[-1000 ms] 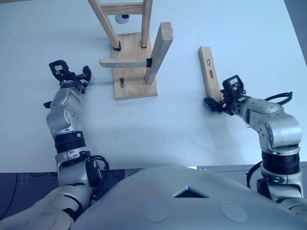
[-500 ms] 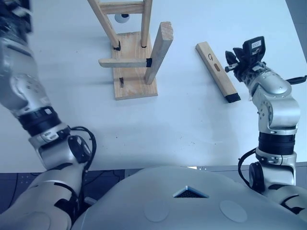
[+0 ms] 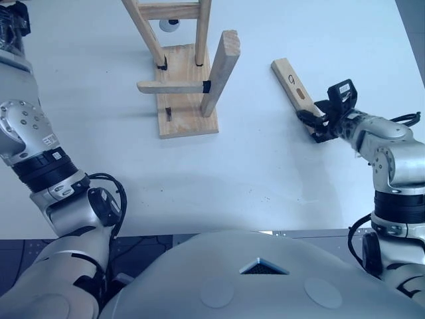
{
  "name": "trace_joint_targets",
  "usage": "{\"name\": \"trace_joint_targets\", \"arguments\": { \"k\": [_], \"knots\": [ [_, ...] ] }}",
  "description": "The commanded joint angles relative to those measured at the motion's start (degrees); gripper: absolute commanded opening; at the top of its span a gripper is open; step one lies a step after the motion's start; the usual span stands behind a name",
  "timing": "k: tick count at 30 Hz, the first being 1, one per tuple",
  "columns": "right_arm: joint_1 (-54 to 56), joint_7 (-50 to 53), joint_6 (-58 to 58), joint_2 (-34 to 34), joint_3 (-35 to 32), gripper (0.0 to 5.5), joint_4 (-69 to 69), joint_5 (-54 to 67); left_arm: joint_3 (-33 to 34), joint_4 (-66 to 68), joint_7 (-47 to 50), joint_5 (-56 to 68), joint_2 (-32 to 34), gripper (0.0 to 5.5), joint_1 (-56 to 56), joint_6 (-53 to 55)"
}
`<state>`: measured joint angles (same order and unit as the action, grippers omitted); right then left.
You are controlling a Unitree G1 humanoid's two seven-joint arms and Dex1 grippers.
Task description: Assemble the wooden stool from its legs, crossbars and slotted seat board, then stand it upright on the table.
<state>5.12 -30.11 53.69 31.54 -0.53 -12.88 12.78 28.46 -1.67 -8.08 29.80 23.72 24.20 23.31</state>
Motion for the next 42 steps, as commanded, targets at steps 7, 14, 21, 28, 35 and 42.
{"name": "trace_joint_targets", "arguments": {
  "k": [7,14,21,28,35,42],
  "knots": [
    [-0.8,-2.5,-3.4,3.3,2.2,2.98,7.5,-2.3,-2.6,1.0,0.0,-0.9,-1.5,3.88,-1.4,0.0],
    [0.2,-2.4,-5.3,4.5,1.9,2.38,9.8,-3.1,-2.6,0.5,0.8,-1.1,-2.5,3.88,-2.1,-0.2],
    [0.0,0.5,-6.2,2.3,0.7,1.30,9.3,-2.7,-0.3,-2.4,1.1,1.9,-0.8,3.88,0.3,1.9],
    [1.1,5.2,-13.3,-0.5,-0.8,1.03,8.1,-4.3,1.8,-8.6,2.9,10.5,0.9,3.88,7.2,7.2],
    [15.3,17.1,-48.4,-5.4,-1.6,1.03,1.8,-13.3,-7.3,-20.5,4.4,34.3,-9.5,3.88,13.6,16.2],
    [20.6,12.7,-61.8,-12.1,5.9,1.03,-3.3,-11.0,-14.1,-17.8,0.2,39.8,-15.6,4.92,17.7,14.8]
  ]
}}
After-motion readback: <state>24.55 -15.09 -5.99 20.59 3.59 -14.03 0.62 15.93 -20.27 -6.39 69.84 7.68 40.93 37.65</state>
